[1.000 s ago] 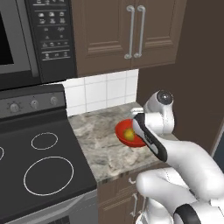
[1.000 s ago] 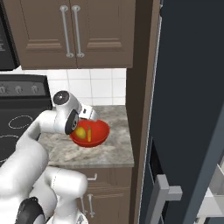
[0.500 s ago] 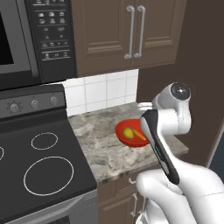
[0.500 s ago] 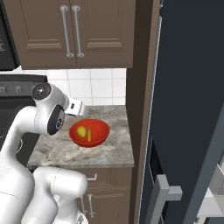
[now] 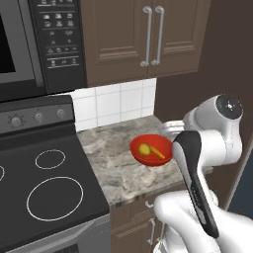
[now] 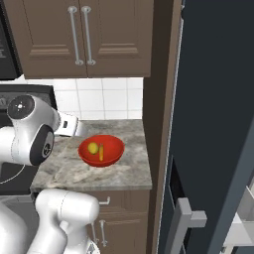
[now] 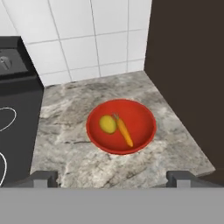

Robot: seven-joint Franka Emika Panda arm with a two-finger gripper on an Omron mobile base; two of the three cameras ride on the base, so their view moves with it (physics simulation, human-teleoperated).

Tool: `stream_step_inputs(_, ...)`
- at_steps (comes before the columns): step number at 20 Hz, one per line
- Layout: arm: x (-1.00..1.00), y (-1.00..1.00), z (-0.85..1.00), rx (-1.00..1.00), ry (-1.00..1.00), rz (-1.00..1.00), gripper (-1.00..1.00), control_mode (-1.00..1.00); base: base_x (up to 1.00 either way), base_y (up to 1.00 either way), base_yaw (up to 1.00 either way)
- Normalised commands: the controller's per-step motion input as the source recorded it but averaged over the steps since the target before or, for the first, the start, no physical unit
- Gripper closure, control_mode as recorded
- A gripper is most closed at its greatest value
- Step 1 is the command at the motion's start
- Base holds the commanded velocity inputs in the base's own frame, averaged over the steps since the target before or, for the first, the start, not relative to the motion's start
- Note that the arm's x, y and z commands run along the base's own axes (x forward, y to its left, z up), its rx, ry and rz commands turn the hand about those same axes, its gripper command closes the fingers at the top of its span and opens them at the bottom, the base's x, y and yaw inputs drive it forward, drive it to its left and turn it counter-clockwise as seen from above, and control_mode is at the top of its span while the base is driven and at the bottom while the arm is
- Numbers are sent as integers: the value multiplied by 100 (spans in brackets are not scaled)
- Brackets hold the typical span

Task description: Take the lemon, peach, and carrot from the freezer and place them in the bowl on the counter.

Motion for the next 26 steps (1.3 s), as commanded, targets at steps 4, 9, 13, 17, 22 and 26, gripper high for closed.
stream_step_inputs(4,-25,14,24,0,11,20,-100,-100,0,0,0)
stream_step_inputs(9,0,-3,11,0,8,0,-100,-100,0,0,0)
stream_step_inputs(13,-10,0,0,-5,14,-4,-100,-100,0,0,0)
stream_step_inputs(17,-4,0,0,-9,13,-4,-100,-100,0,0,0)
stream_step_inputs(22,-1,0,0,-1,9,-3,-100,-100,0,0,0)
stream_step_inputs(26,-5,0,0,-1,4,-4,-100,100,-4,0,-1)
